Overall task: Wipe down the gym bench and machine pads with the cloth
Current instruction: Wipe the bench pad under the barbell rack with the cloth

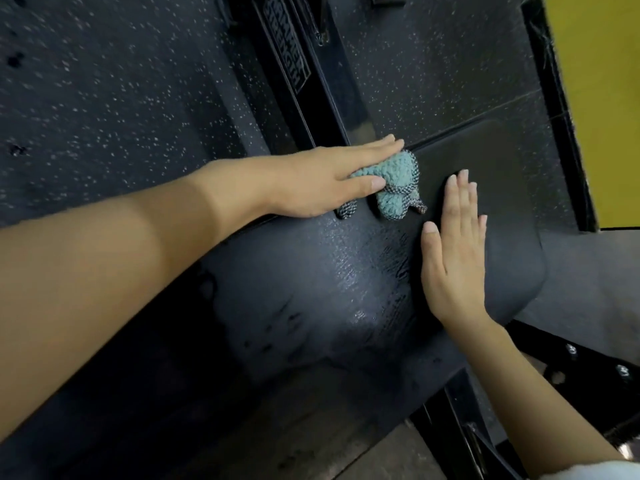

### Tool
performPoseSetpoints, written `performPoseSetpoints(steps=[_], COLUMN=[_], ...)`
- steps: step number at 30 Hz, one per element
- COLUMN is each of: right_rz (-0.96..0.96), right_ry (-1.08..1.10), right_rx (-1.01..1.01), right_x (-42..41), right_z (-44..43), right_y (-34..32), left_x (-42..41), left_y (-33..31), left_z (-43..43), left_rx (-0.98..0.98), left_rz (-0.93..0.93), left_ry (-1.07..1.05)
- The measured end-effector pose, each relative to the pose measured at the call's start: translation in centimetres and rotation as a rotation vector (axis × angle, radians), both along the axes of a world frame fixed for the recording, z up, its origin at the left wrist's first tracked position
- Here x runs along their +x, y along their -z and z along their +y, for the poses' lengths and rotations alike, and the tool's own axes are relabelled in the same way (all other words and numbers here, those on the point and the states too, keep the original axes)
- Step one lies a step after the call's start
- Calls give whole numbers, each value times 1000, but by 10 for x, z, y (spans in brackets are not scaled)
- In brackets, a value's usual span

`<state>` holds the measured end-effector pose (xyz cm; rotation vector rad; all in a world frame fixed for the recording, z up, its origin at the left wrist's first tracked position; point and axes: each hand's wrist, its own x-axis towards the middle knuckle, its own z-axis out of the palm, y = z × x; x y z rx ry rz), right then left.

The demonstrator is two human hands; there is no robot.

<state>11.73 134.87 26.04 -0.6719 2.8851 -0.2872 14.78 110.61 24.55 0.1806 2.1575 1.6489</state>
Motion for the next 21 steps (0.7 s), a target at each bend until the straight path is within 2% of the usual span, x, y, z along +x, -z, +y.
performPoseSetpoints(steps=[7, 15, 21], right_rz=[-41, 22, 46], right_ry=[-104, -15, -4], right_rx=[-39, -7, 10], right_x=[64, 92, 93], right_z=[-27, -46, -48], right_y=[-7, -2, -1], left_x=[38, 90, 68], left_y=[-3, -6, -3], left_z=[-18, -41, -30], left_rx=[-11, 85, 6], left_rz=[-6, -101, -111], left_ry=[-12, -62, -59])
